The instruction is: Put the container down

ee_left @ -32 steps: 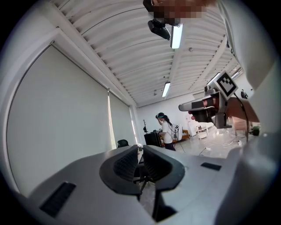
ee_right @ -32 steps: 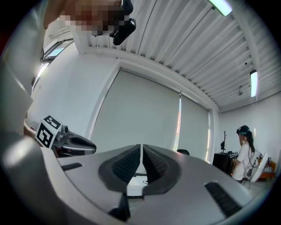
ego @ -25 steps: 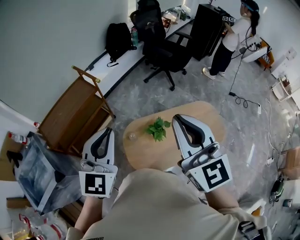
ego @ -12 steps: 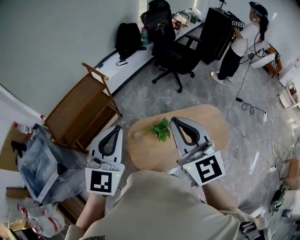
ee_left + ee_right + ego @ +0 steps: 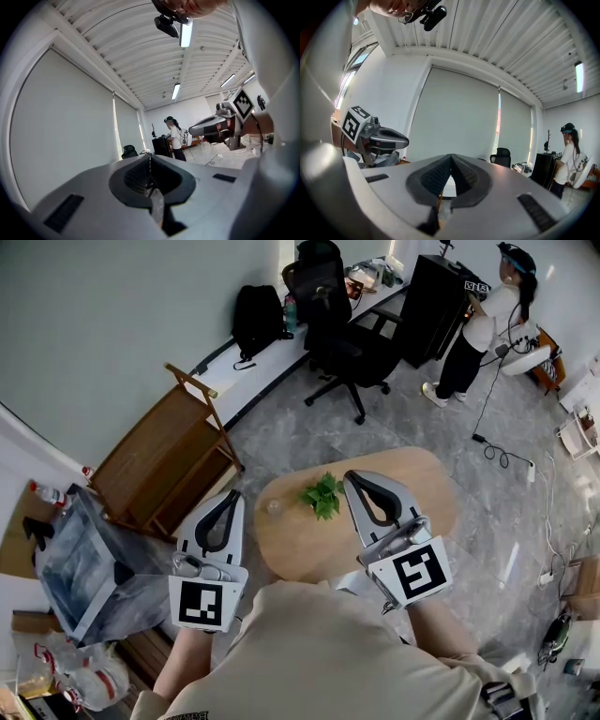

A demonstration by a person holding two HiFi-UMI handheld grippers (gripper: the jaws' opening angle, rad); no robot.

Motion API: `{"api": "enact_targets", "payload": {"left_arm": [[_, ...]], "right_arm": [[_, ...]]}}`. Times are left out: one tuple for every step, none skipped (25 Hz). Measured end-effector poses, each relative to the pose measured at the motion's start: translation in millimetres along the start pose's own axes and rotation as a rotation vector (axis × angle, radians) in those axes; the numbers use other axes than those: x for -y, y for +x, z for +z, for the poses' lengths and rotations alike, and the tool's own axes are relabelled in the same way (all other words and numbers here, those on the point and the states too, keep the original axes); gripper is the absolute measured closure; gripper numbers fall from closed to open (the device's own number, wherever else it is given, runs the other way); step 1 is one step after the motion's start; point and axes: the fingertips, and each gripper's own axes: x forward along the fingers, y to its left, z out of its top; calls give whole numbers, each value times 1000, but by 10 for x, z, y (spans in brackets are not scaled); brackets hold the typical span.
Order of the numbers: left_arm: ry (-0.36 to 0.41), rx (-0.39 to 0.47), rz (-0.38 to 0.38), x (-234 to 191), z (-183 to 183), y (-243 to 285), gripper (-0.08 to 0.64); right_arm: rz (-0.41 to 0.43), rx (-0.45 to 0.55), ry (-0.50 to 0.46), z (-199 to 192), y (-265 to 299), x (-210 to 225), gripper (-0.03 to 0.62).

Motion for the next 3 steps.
{"api": "enact_targets", "payload": {"left_arm": [[0,-2,1,-6,-3,-11,549],[0,-4,3,-13,-7,-21,549],[0,-6,5,-22,-11,-31,549]], "right_arm": [[2,-1,-4,-1,-1,-5,595],[5,0,-6,2,0,-11,597],[7,1,-7,8,2,-18,597]]}}
